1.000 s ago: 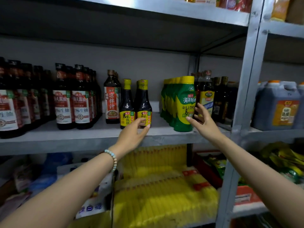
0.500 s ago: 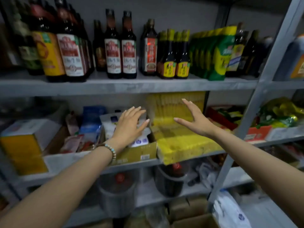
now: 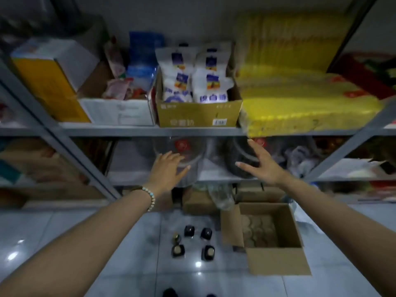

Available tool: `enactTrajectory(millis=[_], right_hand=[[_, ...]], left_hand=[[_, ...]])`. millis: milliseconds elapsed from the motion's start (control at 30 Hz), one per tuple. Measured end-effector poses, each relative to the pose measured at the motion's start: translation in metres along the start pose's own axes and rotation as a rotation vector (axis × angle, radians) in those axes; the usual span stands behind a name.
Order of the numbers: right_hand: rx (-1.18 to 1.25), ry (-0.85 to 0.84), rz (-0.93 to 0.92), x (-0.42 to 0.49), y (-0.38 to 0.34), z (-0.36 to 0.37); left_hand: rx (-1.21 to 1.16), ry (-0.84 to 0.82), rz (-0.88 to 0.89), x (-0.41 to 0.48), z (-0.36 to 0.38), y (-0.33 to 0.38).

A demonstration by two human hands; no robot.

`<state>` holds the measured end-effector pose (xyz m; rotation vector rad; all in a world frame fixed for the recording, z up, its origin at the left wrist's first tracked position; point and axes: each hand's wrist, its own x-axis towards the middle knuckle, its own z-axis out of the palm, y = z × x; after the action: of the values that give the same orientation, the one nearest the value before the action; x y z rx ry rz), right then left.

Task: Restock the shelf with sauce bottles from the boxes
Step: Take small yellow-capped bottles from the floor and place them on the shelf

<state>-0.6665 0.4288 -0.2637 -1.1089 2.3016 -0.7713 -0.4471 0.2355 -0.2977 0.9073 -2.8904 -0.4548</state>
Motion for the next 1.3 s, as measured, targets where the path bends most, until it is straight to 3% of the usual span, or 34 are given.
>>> enactTrajectory(millis=[267,400,600,800,1100,1200,1300], right_hand=[[0.218,-0.133,0.19,-0.007,0.094,0.13],[0.168,-0.172,0.232,0.01,0.16,0.215],[0.39,-0.11,0.531,0.03,0.256,0.352],[0.478,-0.113,0.611,0.036,0.355,0.467],[0.607,-0.111,0.552,0.064,0.443,0.564],[0.665,-0.16,0.486,0.075,0.455,0.58],[0.615,-0.084,0.354,0.084,0.462,0.594]], left_hand=[[-0.185,-0.256,-0.122,-0.032,0.145,-0.069],[-0.258,-0.382,-0.205,-0.018,0.222,-0.109],[-0.441,-0.522,-0.329,-0.004,0.37,-0.159],[-0.489,-0.631,-0.343,0.003,0.498,-0.186],[-0.523,-0.882,-0.109,0.04,0.623,-0.23],[-0.515,-0.878,0.027,0.045,0.649,-0.237],[-0.507,-0.828,0.114,0.049,0.669,-0.238]])
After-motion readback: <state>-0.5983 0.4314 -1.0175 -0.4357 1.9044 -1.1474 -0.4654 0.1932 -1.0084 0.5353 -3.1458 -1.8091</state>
